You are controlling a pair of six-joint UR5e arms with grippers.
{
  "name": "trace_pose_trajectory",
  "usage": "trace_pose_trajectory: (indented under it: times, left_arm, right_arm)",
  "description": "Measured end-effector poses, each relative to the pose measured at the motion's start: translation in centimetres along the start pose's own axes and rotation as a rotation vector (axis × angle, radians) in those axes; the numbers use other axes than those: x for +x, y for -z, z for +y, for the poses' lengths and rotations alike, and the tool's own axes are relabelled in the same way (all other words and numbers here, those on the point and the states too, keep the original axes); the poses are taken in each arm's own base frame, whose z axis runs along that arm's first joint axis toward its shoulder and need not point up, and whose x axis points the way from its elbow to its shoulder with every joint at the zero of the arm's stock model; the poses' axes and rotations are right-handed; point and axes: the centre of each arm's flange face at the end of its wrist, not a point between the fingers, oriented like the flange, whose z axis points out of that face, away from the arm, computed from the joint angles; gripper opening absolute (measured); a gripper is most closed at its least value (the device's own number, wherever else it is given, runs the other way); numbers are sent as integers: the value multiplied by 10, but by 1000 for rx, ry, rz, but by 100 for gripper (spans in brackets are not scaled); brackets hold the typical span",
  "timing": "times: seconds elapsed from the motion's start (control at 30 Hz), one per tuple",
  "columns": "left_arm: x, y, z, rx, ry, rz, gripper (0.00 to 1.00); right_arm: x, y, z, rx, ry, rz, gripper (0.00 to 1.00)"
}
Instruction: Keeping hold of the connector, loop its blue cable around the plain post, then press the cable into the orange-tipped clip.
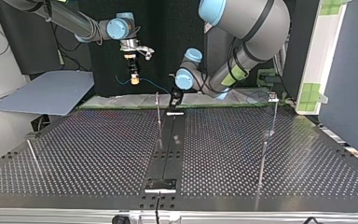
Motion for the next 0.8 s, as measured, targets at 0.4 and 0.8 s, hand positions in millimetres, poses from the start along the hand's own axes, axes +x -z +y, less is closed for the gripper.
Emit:
trace_pose_trajectory:
  times: [0.4,0.8]
  left_arm:
    - [-1,0,1,-34,-47,-18,44]
    - [-4,-3,-15,-16,-41,-84,0]
  right_arm:
    - [0,0,0,0,0,-1,0]
    - [-1,1,0,-1,5,-5,0]
